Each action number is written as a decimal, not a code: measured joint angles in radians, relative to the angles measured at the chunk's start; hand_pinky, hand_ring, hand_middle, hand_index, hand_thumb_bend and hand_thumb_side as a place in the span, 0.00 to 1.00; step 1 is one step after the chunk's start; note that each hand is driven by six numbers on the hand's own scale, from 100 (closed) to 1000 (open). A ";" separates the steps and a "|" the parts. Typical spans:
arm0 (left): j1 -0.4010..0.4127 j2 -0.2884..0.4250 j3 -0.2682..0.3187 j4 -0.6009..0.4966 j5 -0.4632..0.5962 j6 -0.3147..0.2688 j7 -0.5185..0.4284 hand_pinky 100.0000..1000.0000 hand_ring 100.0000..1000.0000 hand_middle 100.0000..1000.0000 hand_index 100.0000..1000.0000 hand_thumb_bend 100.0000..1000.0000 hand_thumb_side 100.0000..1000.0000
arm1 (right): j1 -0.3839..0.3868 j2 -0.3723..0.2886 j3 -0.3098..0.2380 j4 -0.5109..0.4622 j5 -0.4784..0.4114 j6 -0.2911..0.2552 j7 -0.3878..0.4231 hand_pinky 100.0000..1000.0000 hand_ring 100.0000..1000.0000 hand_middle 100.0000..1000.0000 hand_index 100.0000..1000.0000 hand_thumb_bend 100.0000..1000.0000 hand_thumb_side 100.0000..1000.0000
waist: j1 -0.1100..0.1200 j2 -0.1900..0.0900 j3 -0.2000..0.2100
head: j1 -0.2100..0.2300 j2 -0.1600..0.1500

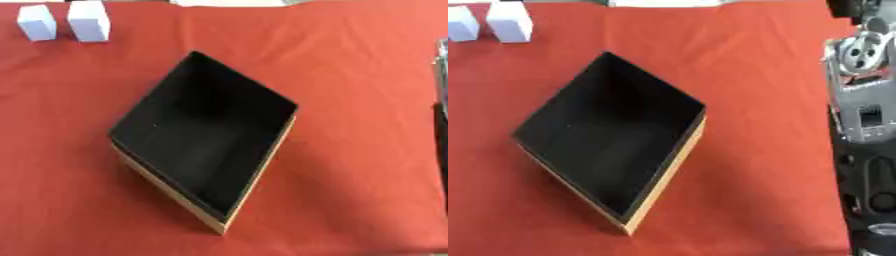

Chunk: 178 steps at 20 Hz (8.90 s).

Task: Pick up objects on the table and place them in the box.

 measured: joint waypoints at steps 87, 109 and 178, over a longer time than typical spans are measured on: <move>-0.407 -0.191 0.309 0.666 -0.788 0.024 -0.272 0.76 0.89 0.95 0.97 0.52 0.00 | -0.081 -0.056 0.030 0.000 -0.060 0.028 0.033 0.74 0.55 0.45 0.77 0.00 0.68 | -0.021 0.153 -0.087 | 0.103 -0.142; -0.455 -0.149 0.327 0.697 -0.775 0.030 -0.359 0.51 0.65 0.71 0.82 0.30 0.00 | -0.125 -0.089 0.038 0.000 -0.079 0.035 0.040 0.74 0.55 0.44 0.77 0.00 0.68 | -0.013 0.217 -0.139 | 0.160 -0.211; -0.171 -0.151 -0.419 -0.547 0.032 -0.102 -0.644 0.29 0.42 0.45 0.64 0.12 0.00 | -0.027 -0.043 0.021 0.000 -0.049 0.007 0.032 0.74 0.56 0.47 0.78 0.00 0.65 | -0.018 0.051 -0.059 | 0.027 -0.052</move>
